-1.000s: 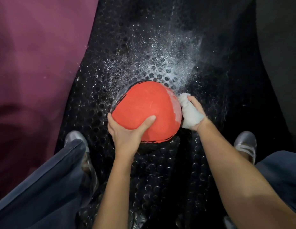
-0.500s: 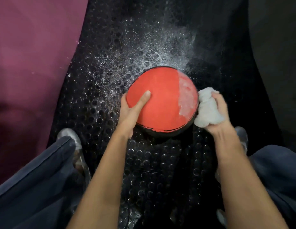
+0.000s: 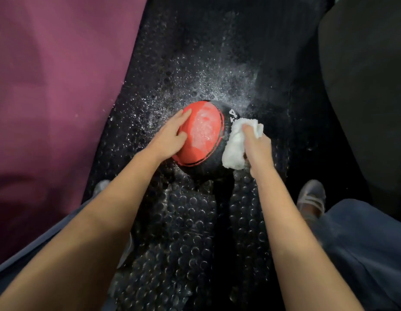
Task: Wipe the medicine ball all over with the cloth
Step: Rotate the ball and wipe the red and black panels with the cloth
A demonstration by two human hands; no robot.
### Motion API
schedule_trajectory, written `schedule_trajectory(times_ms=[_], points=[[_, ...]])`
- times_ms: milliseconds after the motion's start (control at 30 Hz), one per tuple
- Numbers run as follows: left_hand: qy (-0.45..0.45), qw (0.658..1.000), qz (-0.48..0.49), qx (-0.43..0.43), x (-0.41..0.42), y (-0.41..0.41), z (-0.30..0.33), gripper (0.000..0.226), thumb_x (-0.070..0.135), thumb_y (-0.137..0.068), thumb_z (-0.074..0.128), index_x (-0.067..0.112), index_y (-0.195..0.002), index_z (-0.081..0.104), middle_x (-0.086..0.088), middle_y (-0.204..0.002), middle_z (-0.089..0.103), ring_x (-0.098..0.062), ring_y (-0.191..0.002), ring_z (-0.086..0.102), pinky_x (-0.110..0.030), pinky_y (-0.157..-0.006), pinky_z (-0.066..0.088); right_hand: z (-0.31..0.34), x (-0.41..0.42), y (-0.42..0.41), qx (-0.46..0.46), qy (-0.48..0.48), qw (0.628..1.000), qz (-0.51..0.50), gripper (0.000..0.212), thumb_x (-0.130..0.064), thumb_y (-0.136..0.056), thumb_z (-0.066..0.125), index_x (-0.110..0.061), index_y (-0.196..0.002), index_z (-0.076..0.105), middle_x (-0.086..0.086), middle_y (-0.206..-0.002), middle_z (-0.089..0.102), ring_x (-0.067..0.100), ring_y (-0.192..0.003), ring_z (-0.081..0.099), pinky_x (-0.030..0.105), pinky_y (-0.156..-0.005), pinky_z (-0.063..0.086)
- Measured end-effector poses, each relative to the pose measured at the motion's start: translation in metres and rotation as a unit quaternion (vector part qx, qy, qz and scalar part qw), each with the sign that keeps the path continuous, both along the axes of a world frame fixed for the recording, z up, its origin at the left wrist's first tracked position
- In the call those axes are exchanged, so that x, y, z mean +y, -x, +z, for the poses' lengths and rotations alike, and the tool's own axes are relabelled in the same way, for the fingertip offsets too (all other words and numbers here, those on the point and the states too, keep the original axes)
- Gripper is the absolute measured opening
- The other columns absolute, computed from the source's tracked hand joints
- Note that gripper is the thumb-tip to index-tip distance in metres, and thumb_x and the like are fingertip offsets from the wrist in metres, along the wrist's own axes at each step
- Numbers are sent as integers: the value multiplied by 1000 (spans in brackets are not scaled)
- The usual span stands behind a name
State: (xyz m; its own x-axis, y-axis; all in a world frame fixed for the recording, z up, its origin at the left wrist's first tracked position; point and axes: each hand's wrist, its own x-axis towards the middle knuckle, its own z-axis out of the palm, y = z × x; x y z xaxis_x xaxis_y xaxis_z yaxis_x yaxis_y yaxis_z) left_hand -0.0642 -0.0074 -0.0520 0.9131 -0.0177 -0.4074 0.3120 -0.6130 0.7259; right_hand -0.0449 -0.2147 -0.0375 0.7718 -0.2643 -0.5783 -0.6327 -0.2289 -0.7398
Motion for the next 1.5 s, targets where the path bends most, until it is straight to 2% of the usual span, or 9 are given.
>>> schedule_trajectory(times_ms=[133, 267, 433, 667, 800, 933, 1033, 1167, 1500], points=[[-52, 993, -92, 58, 0, 9, 15, 109, 26, -75, 81, 30, -155, 7, 5, -163, 0, -20, -148, 10, -42, -121, 13, 6, 1, 3, 0, 32, 999, 1, 35, -29, -93, 45, -7, -118, 57, 7, -106, 59, 25, -98, 58, 37, -88, 48], [-185, 973, -139, -10, -9, 16, 20, 129, 46, -59, 89, 34, -155, 4, 2, -153, 16, -25, -138, 26, -48, -111, 33, 6, -11, 14, -22, 42, 999, -3, 29, -27, -92, 49, -7, -111, 59, 6, -102, 61, 20, -91, 58, 30, -76, 45], [-168, 966, -196, -1, -17, 12, 9, 149, 47, -48, 92, 29, -154, -11, 6, -161, -17, -25, -148, -7, -51, -120, 11, 5, -22, 23, -55, 61, 996, 41, 26, -30, -91, 55, -6, -103, 58, -2, -85, 58, 10, -75, 54, 21, -61, 41], [-119, 983, -142, 4, -23, 30, 0, 153, 47, -44, 92, 31, -153, -14, 17, -159, -18, -15, -148, -14, -61, -116, 18, 35, -21, -4, -167, 189, 952, 171, 23, -28, -83, 65, -8, -86, 56, -2, -77, 55, 17, -76, 54, 23, -62, 35], [-104, 984, -142, -2, -29, 31, -1, 153, 47, -43, 93, 33, -153, -13, 17, -159, -17, -16, -148, -15, -67, -113, 19, 48, 9, -35, -220, 326, 841, 370, 21, -32, -87, 57, -14, -85, 46, 0, -83, 53, 23, -78, 50, 27, -65, 29], [-101, 984, -146, -7, -41, 30, 2, 152, 44, -45, 94, 33, -153, -13, 16, -160, -16, -20, -148, -17, -65, -114, 16, 44, 21, -51, -202, 386, 756, 489, 28, -38, -89, 59, -13, -97, 50, 7, -104, 61, 30, -98, 57, 30, -71, 32], [-107, 983, -151, 0, -46, 25, 4, 151, 44, -46, 94, 33, -153, -13, 16, -160, -17, -22, -148, -17, -66, -113, 17, 46, 13, -55, -146, 377, 751, 523, 27, -33, -86, 64, -17, -94, 44, 2, -98, 54, 25, -94, 53, 30, -72, 32], [-117, 981, -156, 12, -50, 21, 6, 151, 44, -47, 93, 33, -152, -15, 17, -159, -19, -21, -148, -17, -67, -111, 18, 43, 9, -51, -170, 379, 757, 504, 11, -10, -85, 51, -18, -88, 43, 5, -92, 54, 32, -96, 55, 30, -70, 32], [-106, 982, -155, 22, -55, 24, 8, 150, 36, -51, 94, 28, -152, -16, 14, -159, -21, -27, -146, -22, -64, -116, 10, 44, 19, -44, -187, 406, 729, 518, 10, -13, -85, 53, -19, -87, 46, 9, -102, 62, 34, -98, 58, 31, -72, 35]])
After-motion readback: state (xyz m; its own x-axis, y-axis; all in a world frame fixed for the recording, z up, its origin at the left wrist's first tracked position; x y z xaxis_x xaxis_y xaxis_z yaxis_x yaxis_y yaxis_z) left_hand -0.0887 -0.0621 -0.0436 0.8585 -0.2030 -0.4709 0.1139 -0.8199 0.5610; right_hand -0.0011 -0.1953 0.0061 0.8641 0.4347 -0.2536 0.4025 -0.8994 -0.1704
